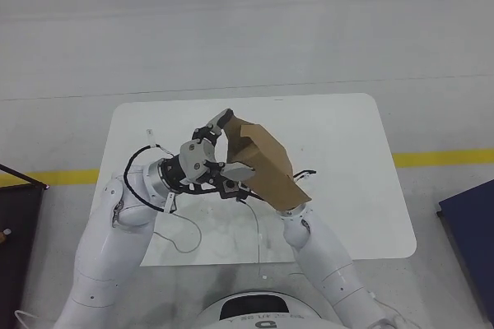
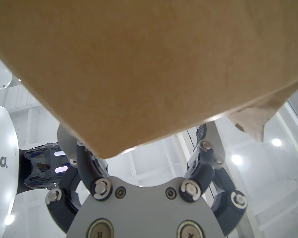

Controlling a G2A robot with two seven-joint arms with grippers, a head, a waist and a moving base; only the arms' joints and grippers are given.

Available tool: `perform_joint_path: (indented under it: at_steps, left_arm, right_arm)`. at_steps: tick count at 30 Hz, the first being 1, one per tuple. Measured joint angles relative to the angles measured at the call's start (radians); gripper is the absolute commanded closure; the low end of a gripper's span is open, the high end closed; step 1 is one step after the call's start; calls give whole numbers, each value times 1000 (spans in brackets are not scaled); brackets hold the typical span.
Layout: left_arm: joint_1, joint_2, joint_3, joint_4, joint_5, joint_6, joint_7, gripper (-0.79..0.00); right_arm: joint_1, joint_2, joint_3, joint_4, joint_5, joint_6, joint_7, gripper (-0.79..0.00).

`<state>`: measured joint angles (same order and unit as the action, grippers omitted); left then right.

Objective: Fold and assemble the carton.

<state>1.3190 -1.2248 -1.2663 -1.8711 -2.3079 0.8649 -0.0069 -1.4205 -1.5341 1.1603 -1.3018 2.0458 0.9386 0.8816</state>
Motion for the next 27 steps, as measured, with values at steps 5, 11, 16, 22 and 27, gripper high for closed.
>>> perform_joint_path:
  at_steps: [5,11,16,22,27]
  left_arm:
    - [1,3,-32,-19,4,-12,-26,-779]
    - [10,8,-58,9,16,-16,-26,-785]
    - [16,9,-56,22,17,-23,-30,-785]
    - [24,9,-15,28,-4,-23,-2,-785]
    - [24,8,5,25,-7,-27,7,-782]
  right_arm:
    - [-1,3,-12,-5,-5,-5,6,0]
    - [-7,9,-19,-16,-2,-4,5,0]
    - [-14,15,-21,-25,-1,-5,5,0]
    - [-17,21,-25,-29,-1,-11,11,0]
    - [-17,26,-29,-31,-3,-18,18,0]
